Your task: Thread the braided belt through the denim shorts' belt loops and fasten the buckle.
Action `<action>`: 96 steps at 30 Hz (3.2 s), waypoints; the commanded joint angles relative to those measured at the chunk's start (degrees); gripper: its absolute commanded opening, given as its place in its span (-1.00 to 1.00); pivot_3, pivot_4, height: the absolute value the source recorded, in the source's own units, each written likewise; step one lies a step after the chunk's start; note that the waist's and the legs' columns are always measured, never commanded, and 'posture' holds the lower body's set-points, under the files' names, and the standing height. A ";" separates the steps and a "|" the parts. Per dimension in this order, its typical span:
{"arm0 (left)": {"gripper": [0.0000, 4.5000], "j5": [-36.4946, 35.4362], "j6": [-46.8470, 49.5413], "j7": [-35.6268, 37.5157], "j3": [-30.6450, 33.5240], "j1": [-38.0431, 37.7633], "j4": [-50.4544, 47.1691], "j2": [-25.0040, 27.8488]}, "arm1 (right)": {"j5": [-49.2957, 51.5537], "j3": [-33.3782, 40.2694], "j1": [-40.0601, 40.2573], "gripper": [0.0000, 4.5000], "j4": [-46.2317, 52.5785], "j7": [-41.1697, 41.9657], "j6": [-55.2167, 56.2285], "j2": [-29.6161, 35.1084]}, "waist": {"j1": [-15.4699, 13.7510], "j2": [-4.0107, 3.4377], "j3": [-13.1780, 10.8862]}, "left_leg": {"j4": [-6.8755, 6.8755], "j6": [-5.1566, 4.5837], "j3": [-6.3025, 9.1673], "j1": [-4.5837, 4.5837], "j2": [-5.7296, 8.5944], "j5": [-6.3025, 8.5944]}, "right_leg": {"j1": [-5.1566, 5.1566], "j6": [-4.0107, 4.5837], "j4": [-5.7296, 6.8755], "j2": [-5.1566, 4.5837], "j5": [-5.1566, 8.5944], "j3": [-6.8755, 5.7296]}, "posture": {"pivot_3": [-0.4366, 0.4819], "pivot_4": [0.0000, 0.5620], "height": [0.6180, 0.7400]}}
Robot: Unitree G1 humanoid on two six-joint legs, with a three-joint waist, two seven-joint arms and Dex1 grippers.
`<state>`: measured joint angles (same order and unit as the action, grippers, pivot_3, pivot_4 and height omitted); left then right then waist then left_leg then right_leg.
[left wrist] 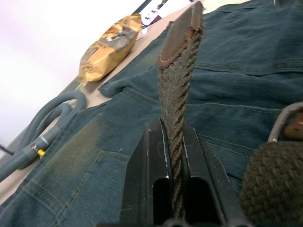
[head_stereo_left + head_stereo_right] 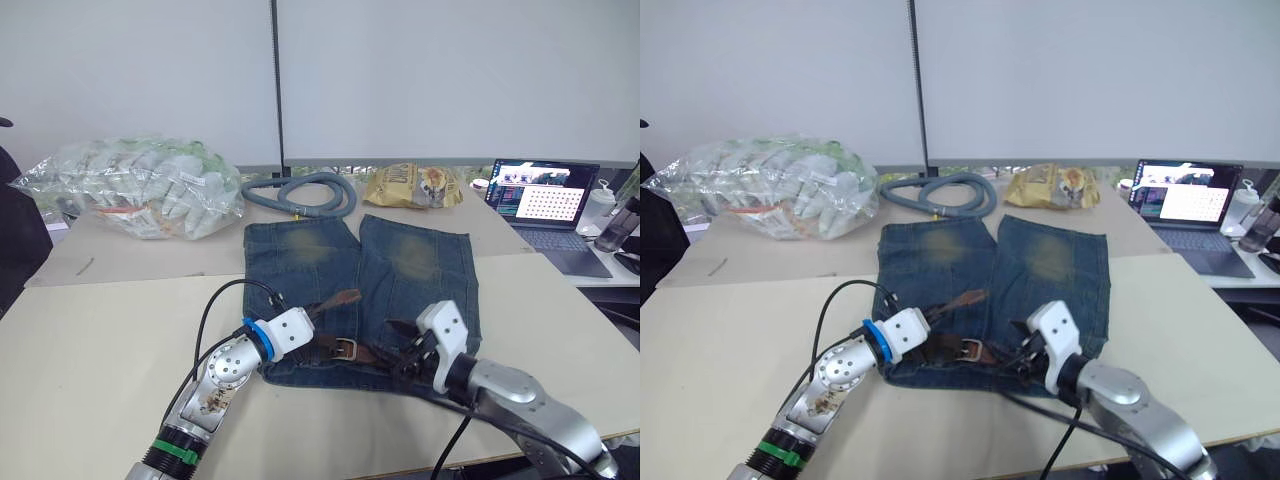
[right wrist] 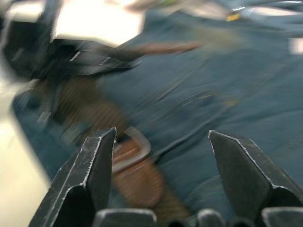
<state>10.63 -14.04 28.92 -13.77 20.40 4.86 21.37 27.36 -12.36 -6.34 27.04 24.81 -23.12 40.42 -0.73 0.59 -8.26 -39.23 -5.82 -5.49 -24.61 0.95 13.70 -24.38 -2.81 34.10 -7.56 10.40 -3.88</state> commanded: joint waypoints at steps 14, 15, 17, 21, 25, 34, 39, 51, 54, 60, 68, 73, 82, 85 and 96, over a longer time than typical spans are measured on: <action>-1.00 0.33 -4.60 5.24 -0.78 2.41 -0.16 4.01 | -23.32 -5.17 -0.20 0.09 -3.48 3.56 2.74 -0.79 | -0.17 0.01 0.00 | -0.01 0.18 0.03 0.03 0.02 0.05 | 0.01 0.01 0.00 -0.13 -0.01 -0.06 | -0.05 -0.47 1.00; -1.00 0.69 -5.23 5.99 -1.20 2.50 -0.14 4.67 | -24.29 -5.12 -0.04 -0.10 -3.58 3.49 3.19 -0.82 | -0.17 0.01 0.00 | -0.01 0.19 0.03 0.03 0.03 0.05 | 0.01 0.01 0.00 -0.12 -0.01 -0.06 | -0.05 -0.47 1.00; -1.00 1.66 -6.51 6.96 -1.91 2.63 -0.12 5.95 | -26.03 -5.17 0.54 -0.40 -3.76 3.54 4.06 -0.78 | -0.18 0.00 0.00 | -0.01 0.21 0.03 0.04 0.03 0.03 | 0.01 0.01 0.01 -0.12 -0.01 -0.06 | -0.05 -0.47 1.00; -1.00 4.01 -7.78 7.06 -2.62 3.25 -0.03 7.64 | -29.81 -4.61 1.76 -0.98 -4.16 2.25 6.18 -1.31 | -0.23 0.01 0.00 | -0.01 0.49 0.03 0.04 0.04 -0.13 | 0.02 0.01 0.00 -0.12 -0.01 -0.07 | -0.05 -0.47 1.00; -1.00 6.22 -8.26 6.83 -3.32 3.35 0.57 8.65 | -35.22 -3.85 1.94 -0.98 -5.90 -0.47 10.12 -1.51 | -0.29 0.01 0.00 | -0.01 0.54 0.02 0.04 0.06 -0.16 | 0.02 0.00 0.01 -0.11 -0.01 -0.07 | -0.05 -0.47 1.00; -1.00 8.01 -7.10 7.02 -3.70 3.23 0.23 9.58 | -47.78 -2.74 1.63 -0.98 -10.41 -7.91 20.04 -2.52 | -0.28 0.01 0.00 | -0.01 0.56 0.00 0.04 0.07 -0.29 | 0.02 -0.01 0.03 -0.05 0.00 -0.06 | -0.05 -0.47 1.00; -1.00 9.25 -5.63 6.46 -3.26 3.17 -0.15 9.99 | -50.58 -2.18 2.83 -0.98 -11.75 -9.06 21.09 -3.82 | -0.28 0.01 0.00 | -0.01 0.58 0.00 0.04 0.07 -0.31 | 0.03 -0.01 0.03 -0.02 0.00 -0.06 | -0.05 -0.47 1.00; -1.00 10.99 -1.59 7.24 -3.99 3.23 -0.30 10.01 | -55.01 -0.44 3.96 -0.98 -12.79 -13.11 23.71 -5.88 | -0.20 0.01 0.00 | -0.01 0.60 0.00 0.07 0.07 -0.34 | 0.06 -0.01 0.07 0.02 0.01 -0.05 | -0.05 -0.47 1.00; -1.00 11.45 -1.68 7.15 -4.29 3.32 -0.45 10.27 | -56.10 -0.51 4.22 -0.98 -12.67 -13.58 24.00 -6.36 | -0.20 0.00 0.00 | -0.01 0.61 0.01 0.08 0.07 -0.35 | 0.07 -0.01 0.08 0.02 0.01 -0.04 | -0.05 -0.47 1.00; -1.00 13.83 -1.75 6.19 -4.35 4.25 -0.14 10.78 | -59.05 -0.20 4.96 -0.98 -12.60 -15.40 23.09 -7.93 | -0.20 0.00 0.00 | -0.01 0.63 0.00 0.11 0.07 -0.36 | 0.08 -0.01 0.10 0.04 0.02 -0.04 | -0.05 -0.47 1.00; -1.00 14.55 -1.37 7.80 -5.41 4.85 -0.37 11.35 | -64.20 0.40 5.03 -0.98 -12.58 -20.32 23.65 -9.55 | -0.14 0.00 0.00 | -0.01 0.65 0.00 0.14 0.07 -0.37 | 0.09 -0.01 0.13 0.05 0.03 -0.02 | -0.05 -0.47 1.00; -1.00 14.82 -0.32 8.34 -5.83 5.35 -0.54 11.12 | -66.99 0.68 4.77 -0.98 -12.42 -24.00 25.13 -10.09 | -0.14 0.00 0.00 | -0.01 0.67 0.00 0.15 0.09 -0.38 | 0.09 -0.01 0.17 0.05 0.06 -0.02 | -0.05 -0.47 1.00; -1.00 14.82 -1.38 9.96 -7.77 7.70 -0.14 10.27 | -71.35 -0.33 4.50 -0.98 -13.21 -28.88 29.24 -9.96 | -0.10 0.01 0.00 | -0.01 0.69 0.00 0.20 0.16 -0.40 | 0.10 -0.09 0.35 0.04 0.18 0.05 | -0.05 -0.47 1.00; -1.00 14.61 -1.75 10.17 -8.21 8.49 0.23 9.74 | -72.26 -0.46 4.45 -0.98 -13.58 -29.85 30.25 -9.94 | -0.09 0.01 0.00 | -0.01 0.69 -0.01 0.22 0.17 -0.40 | 0.09 -0.07 0.44 0.05 0.24 0.07 | -0.05 -0.47 1.00; -1.00 15.37 -6.22 8.26 -9.13 12.19 2.91 8.79 | -74.06 -1.16 4.72 -0.98 -16.04 -31.24 33.55 -9.20 | -0.04 0.01 0.00 | -0.02 0.67 -0.02 0.28 0.19 -0.41 | 0.09 -0.07 0.63 0.04 0.33 0.10 | -0.05 -0.47 1.00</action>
<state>25.66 -18.84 38.35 -22.92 31.23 7.77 30.55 -46.50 -16.18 -1.13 10.15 -4.28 9.80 30.64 -0.77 0.60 -8.27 -39.26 -5.15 -5.51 -24.33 1.15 13.29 -24.29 -2.86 34.75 -7.52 10.73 -3.77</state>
